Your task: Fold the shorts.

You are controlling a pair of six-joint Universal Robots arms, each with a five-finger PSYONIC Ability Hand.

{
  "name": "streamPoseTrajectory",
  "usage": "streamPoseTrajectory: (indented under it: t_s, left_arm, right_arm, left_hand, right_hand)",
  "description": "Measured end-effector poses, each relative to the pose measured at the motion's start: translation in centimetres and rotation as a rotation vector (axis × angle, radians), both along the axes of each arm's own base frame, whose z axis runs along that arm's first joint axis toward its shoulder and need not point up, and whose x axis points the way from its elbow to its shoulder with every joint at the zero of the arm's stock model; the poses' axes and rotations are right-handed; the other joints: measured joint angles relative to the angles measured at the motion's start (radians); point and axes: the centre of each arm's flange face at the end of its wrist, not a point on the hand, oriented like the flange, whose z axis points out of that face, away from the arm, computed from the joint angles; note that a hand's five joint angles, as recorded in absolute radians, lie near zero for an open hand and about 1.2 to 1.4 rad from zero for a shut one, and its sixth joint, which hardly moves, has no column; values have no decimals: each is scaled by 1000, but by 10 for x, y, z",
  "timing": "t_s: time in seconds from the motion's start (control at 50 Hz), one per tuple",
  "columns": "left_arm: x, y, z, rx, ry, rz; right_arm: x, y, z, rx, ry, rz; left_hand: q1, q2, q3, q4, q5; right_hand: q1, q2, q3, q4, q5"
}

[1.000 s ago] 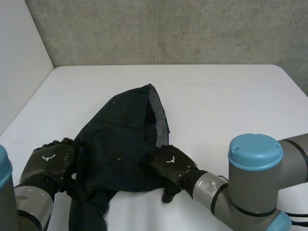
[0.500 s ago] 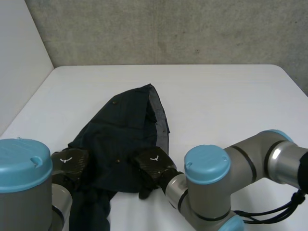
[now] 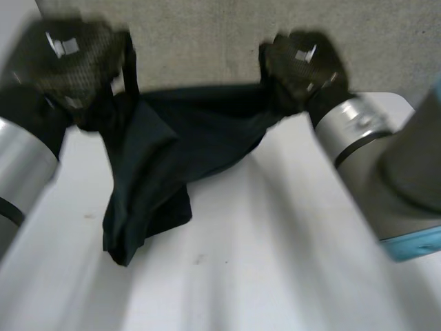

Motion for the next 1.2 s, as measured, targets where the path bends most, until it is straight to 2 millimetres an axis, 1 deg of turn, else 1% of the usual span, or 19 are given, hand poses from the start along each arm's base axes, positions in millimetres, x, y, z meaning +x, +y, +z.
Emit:
streamPoseTrajectory:
  t_s: [0.02,0.04,0.1,0.22,0.38,0.48,0.58,0.66,0.72,0.88,0.98,1.0,1.02,1.04,1.06,1.08,1.1,1.12,1.2]
  left_arm:
    - [0,0,0,0,0,0]
    - [0,4,19,-69,0,-14]
    - [1,10,44,-150,15,-24]
    - [6,23,72,-217,60,-40]
    - [8,38,82,-235,87,-72]
    - [2,27,74,-214,67,-62]
    - [-15,-21,50,-167,26,-10]
    - [-26,-53,32,-151,12,16]
    - [-45,-100,-2,-140,-5,24]
    - [-91,-189,-96,-162,-26,-25]
    - [-104,-222,-139,-190,-19,-26]
    - [-105,-226,-146,-196,-17,-25]
    - [-107,-233,-156,-206,-12,-24]
    - [-107,-233,-156,-206,-12,-24]
    - [-109,-239,-165,-221,-5,-20]
    - [-110,-242,-170,-235,3,-16]
    - [-110,-244,-172,-241,7,-14]
    - [-110,-246,-173,-253,14,-10]
    - [-109,-248,-176,-283,36,6]
  right_arm:
    - [0,0,0,0,0,0]
    - [-6,9,22,-53,16,10]
    - [-17,28,56,-118,33,30]
    - [-37,64,104,-199,6,45]
    - [-53,88,133,-250,-35,35]
    - [-51,74,128,-229,-23,13]
    - [-34,25,94,-129,36,-18]
    - [-22,0,68,-66,71,-23]
    - [-5,-35,25,19,115,-41]
    - [26,-105,-60,43,122,-154]
    - [37,-130,-91,-4,89,-184]
    - [40,-135,-97,-17,83,-187]
    - [43,-141,-106,-31,79,-189]
    - [43,-141,-106,-31,79,-189]
    - [45,-144,-110,-38,80,-191]
    - [47,-149,-119,-50,88,-195]
    - [48,-151,-123,-55,97,-198]
    - [49,-152,-125,-58,103,-199]
    - [49,-155,-126,-67,146,-211]
  left_hand:
    - [0,0,0,0,0]
    - [0,3,0,0,0]
    - [0,4,0,0,0]
    - [0,4,0,0,20]
    - [0,6,1,4,20]
    - [0,6,4,4,20]
    - [0,6,4,4,20]
    - [0,7,4,4,20]
    - [0,7,4,4,20]
    - [0,8,4,4,20]
    - [-30,-13,-16,-17,0]
    - [-122,-118,-101,-103,-84]
    - [-455,-411,-410,-395,-372]
    - [-455,-411,-410,-395,-372]
    - [-713,-638,-612,-625,-599]
    - [-713,-638,-612,-625,-599]
    - [-906,-878,-858,-878,-830]
    - [-937,-958,-947,-966,-905]
    - [-938,-990,-977,-995,-922]
  right_hand:
    - [0,0,0,0,0]
    - [0,0,0,0,0]
    - [0,0,0,0,1]
    - [3,0,0,0,6]
    - [11,0,0,0,6]
    - [11,0,0,0,6]
    - [11,0,0,0,6]
    - [11,0,0,0,6]
    - [11,0,0,0,6]
    - [11,0,0,5,6]
    - [11,0,0,5,6]
    - [-60,-81,-82,-82,-68]
    - [-60,-81,-82,-82,-68]
    - [-60,-81,-82,-82,-68]
    - [-60,-81,-82,-82,-68]
    - [-640,-703,-694,-696,-667]
    - [-640,-703,-694,-696,-667]
    - [-764,-915,-918,-918,-878]
    - [-777,-948,-967,-953,-912]
